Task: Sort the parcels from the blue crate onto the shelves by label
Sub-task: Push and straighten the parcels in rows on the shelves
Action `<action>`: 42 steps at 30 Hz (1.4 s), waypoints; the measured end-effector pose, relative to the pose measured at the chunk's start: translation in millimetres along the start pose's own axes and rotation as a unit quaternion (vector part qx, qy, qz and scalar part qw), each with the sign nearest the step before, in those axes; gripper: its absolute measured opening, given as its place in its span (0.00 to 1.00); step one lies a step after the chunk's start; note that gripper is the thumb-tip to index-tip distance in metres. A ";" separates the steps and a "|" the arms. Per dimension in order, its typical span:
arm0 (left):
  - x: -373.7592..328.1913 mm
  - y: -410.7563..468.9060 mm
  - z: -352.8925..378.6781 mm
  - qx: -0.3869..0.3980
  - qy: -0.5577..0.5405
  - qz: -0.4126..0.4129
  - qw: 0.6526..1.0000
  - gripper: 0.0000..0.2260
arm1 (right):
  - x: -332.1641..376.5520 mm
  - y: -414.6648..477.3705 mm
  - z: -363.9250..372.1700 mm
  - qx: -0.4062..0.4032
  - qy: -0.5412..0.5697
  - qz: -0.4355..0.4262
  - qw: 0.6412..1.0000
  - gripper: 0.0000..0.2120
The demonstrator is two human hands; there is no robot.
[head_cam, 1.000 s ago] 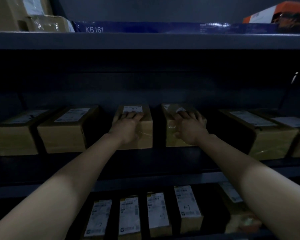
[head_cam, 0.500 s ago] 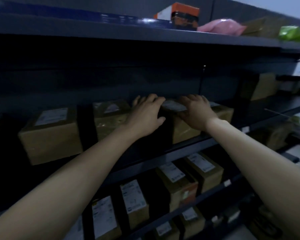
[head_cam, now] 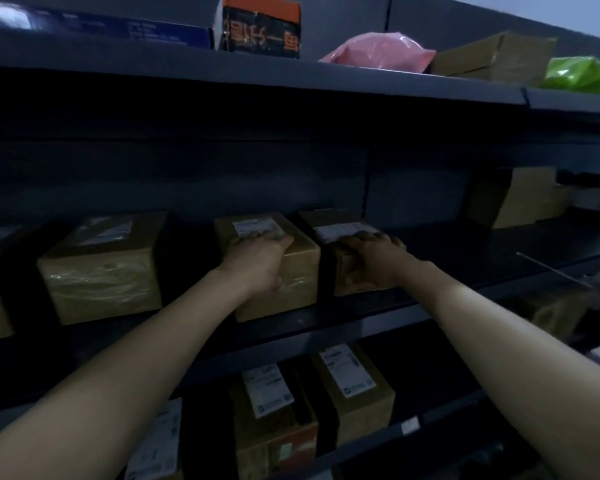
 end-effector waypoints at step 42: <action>208.2 -223.7 -19.2 -0.157 0.032 -0.170 0.972 0.25 | 337.4 -77.1 -69.5 -0.150 0.125 -0.279 0.940 0.28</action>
Point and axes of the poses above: each hand's wrist, its own y-axis towards the middle knuckle, its own z-axis out of the palm, x = y × z, the point moved 9 cm from there along y, towards the middle knuckle, and after that the axes turned 4 degrees about x, right-handed, at the moved point
